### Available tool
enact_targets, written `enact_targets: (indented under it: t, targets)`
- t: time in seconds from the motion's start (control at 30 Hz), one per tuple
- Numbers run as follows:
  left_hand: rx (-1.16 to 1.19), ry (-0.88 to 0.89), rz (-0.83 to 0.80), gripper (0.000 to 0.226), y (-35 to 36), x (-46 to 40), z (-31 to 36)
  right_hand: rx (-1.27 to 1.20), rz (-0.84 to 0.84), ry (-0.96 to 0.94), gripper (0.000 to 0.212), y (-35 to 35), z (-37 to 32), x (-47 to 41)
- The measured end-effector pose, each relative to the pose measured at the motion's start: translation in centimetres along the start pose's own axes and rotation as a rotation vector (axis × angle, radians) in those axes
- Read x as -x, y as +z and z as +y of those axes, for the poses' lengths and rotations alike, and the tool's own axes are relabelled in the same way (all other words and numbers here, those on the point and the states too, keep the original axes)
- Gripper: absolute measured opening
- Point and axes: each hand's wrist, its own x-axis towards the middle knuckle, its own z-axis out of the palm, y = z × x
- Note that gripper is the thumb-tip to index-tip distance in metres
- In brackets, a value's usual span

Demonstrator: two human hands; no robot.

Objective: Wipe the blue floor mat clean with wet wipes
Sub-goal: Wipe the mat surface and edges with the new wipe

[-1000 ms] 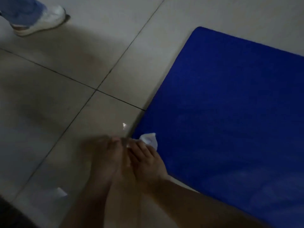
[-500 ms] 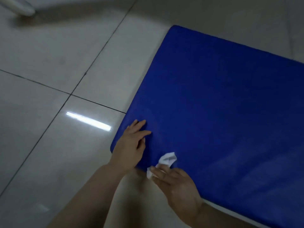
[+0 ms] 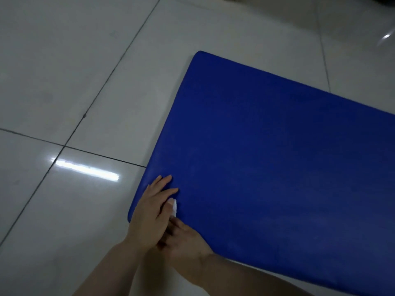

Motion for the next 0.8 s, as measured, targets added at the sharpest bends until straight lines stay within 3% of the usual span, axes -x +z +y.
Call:
enact_targets:
  t: [0.17, 0.27, 0.33, 0.47, 0.6, 0.67, 0.8]
  targets:
    - [-0.039, 0.008, 0.061, 0.051, 0.2, -0.2, 0.7, -0.032, 0.105, 0.07, 0.045, 1.5, 1.5, 5.3]
    - [-0.078, 0.003, 0.106, 0.036, 0.6, -0.2, 1.1, 0.027, 0.103, 0.091, 0.048, 2.6, 3.1, 10.7]
    - [-0.113, -0.044, 0.152, 0.023, 1.4, -0.3, 1.7, 0.004, 0.139, 0.112, 0.048, 3.3, 4.1, 13.9]
    - [-0.204, -0.028, 0.165, 0.024, 4.5, 0.2, 4.6, 0.03, 0.123, 0.113, 0.042, 4.3, 5.2, 17.6]
    - [-0.196, 0.034, 0.08, 0.036, 8.6, 1.7, 7.2, -0.014, 0.389, 0.272, 0.026, 5.1, 3.8, 16.5]
    - [-0.205, 0.007, 0.027, 0.035, 9.8, 1.6, 8.7, -0.054, 0.371, 0.297, 0.021, 4.8, 2.9, 14.9]
    - [-0.309, -0.033, -0.082, 0.041, 10.3, 1.0, 10.5, 0.089, 0.057, 0.157, 0.039, 5.0, 4.1, 13.7]
